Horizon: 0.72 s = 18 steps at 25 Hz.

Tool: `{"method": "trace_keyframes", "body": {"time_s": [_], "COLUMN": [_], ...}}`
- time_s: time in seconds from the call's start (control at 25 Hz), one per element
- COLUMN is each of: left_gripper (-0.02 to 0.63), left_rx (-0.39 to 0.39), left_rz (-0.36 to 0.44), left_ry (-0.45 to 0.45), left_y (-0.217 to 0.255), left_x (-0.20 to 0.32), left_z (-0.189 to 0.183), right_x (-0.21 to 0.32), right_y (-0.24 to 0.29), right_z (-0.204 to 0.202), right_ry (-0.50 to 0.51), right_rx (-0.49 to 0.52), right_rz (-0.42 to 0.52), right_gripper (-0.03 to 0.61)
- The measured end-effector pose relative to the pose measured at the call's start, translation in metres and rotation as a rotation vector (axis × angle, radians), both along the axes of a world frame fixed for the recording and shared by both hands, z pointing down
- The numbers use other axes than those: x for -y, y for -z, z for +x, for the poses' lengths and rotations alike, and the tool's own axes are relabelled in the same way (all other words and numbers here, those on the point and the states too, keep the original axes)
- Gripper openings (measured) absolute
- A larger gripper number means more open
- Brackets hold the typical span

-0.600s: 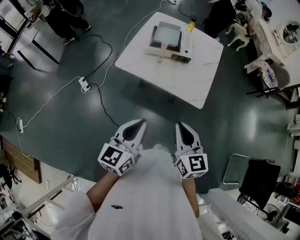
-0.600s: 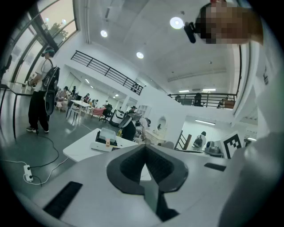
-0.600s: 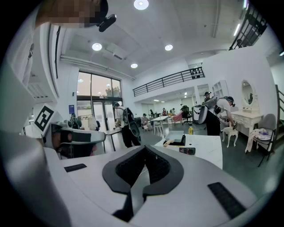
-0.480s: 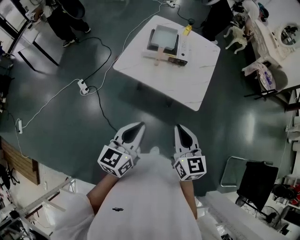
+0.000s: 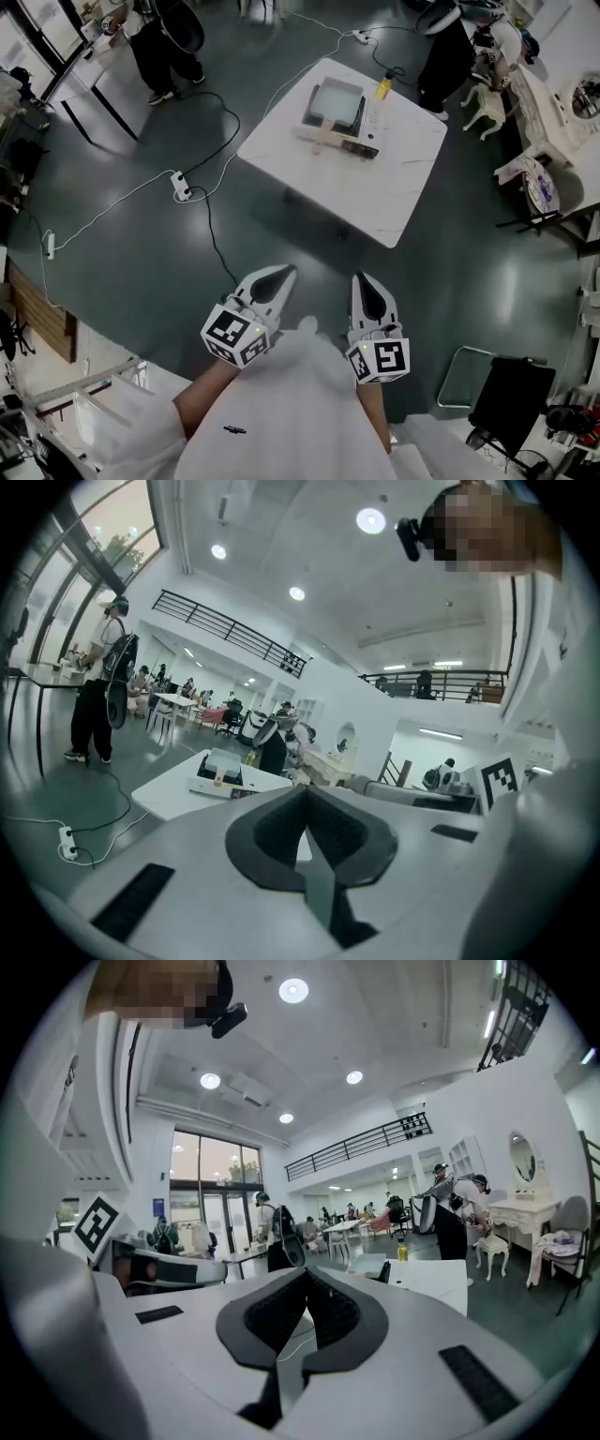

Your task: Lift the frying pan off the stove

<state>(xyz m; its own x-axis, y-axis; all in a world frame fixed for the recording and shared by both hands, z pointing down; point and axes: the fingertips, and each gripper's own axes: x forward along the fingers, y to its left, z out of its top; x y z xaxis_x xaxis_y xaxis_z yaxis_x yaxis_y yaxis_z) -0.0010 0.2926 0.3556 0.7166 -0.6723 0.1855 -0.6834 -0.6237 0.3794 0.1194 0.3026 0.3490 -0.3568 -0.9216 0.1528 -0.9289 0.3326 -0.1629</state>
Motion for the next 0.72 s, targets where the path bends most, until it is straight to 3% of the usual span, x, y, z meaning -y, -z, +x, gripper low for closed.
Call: {"method": "trace_keyframes", "body": {"time_s": [0.44,0.72], "left_gripper": [0.002,0.003], "left_rx": [0.048,0.053], "left_rz": [0.051,0.011], "left_ry": [0.076,0.098], "left_y": [0.002,-0.006], "left_x": [-0.016,-0.021], "left_z": [0.029,0.033], "right_x": [-0.021,-0.022], "right_y": [-0.014,-0.026], "right_z": [0.055,0.063], "right_ry": [-0.015,-0.002], "right_rx": [0.029,0.075], "right_rz": [-0.002,-0.034], "right_gripper": [0.002,0.002]}}
